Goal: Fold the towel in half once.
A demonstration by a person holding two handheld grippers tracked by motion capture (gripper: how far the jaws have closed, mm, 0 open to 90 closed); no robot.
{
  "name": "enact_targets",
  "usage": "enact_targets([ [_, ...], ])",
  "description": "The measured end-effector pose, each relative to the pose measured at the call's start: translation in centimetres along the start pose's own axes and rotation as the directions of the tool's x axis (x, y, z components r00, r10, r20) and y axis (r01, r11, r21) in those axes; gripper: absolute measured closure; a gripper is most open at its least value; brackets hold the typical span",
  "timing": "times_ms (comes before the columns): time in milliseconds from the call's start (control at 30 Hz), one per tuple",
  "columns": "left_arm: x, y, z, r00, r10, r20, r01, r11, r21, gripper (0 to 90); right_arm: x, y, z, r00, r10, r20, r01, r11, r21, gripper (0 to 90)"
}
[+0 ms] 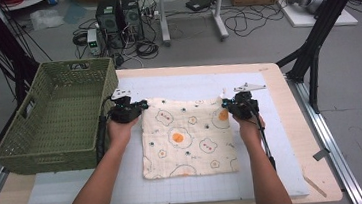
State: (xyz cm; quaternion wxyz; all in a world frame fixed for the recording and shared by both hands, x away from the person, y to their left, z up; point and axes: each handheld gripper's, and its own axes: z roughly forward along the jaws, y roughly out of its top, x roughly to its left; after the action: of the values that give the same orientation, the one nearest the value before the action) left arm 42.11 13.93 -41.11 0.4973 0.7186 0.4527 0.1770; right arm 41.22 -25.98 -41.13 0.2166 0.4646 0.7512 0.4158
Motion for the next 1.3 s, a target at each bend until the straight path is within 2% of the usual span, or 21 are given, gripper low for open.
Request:
enact_targets([
  [167,-0.9,0.2,-0.9,0.9989,0.045,0.013,-0.046,0.9987,0.024,85.5,0.6,-0.1,-1.3,0.9994,-0.024,-0.025,0.023,1.0,-0.016,87.6],
  [333,-1.6,-0.6,-2.2,0.9974,0.069,0.024,-0.069,0.9976,0.004,85.7,1.2,-0.3,-2.7,0.9981,-0.041,-0.045,0.04,0.999,-0.019,87.6],
  [433,-2.2,-1.3,-3.0,0.996,0.081,0.039,-0.08,0.9967,-0.011,85.8,1.8,-0.2,-3.8,0.9958,-0.069,-0.06,0.068,0.997,-0.027,87.5],
  [500,-2.4,-1.8,-3.6,0.9954,0.081,0.052,-0.081,0.9967,-0.004,85.7,2.3,-0.1,-4.3,0.9935,-0.092,-0.067,0.091,0.996,-0.022,87.5],
  [567,-2.6,-2.2,-4.2,0.9951,0.08,0.058,-0.079,0.9965,-0.027,85.7,2.8,-0.4,-4.9,0.9914,-0.114,-0.064,0.112,0.993,-0.032,87.3],
  [633,-2.7,-2.6,-4.8,0.9941,0.081,0.072,-0.079,0.9964,-0.031,85.7,3.0,-1.0,-5.2,0.9903,-0.124,-0.062,0.123,0.992,-0.029,87.2],
  [700,-2.7,-3.1,-5.3,0.993,0.094,0.072,-0.092,0.9951,-0.035,85.7,3.1,-1.8,-5.4,0.9907,-0.12,-0.065,0.119,0.993,-0.015,87.1],
  [800,-2.8,-3.9,-5.8,0.9926,0.09,0.081,-0.087,0.9954,-0.041,85.6,3.4,-2.8,-5.8,0.9912,-0.112,-0.071,0.11,0.994,-0.021,87.0],
  [900,-3.3,-4.7,-6.1,0.9906,0.104,0.089,-0.102,0.9945,-0.024,85.4,3.8,-3.8,-6.4,0.9902,-0.118,-0.074,0.116,0.993,-0.028,86.8],
  [1167,-4.3,-6.3,-7.1,0.9884,0.101,0.114,-0.099,0.9949,-0.019,85.2,4.0,-6.1,-7.1,0.9896,-0.119,-0.08,0.119,0.993,-0.009,86.7],
  [1300,-4.6,-7.2,-7.5,0.9847,0.134,0.112,-0.136,0.9906,0.014,84.6,4.1,-7.2,-7.3,0.9893,-0.114,-0.091,0.116,0.993,0.007,86.7],
])
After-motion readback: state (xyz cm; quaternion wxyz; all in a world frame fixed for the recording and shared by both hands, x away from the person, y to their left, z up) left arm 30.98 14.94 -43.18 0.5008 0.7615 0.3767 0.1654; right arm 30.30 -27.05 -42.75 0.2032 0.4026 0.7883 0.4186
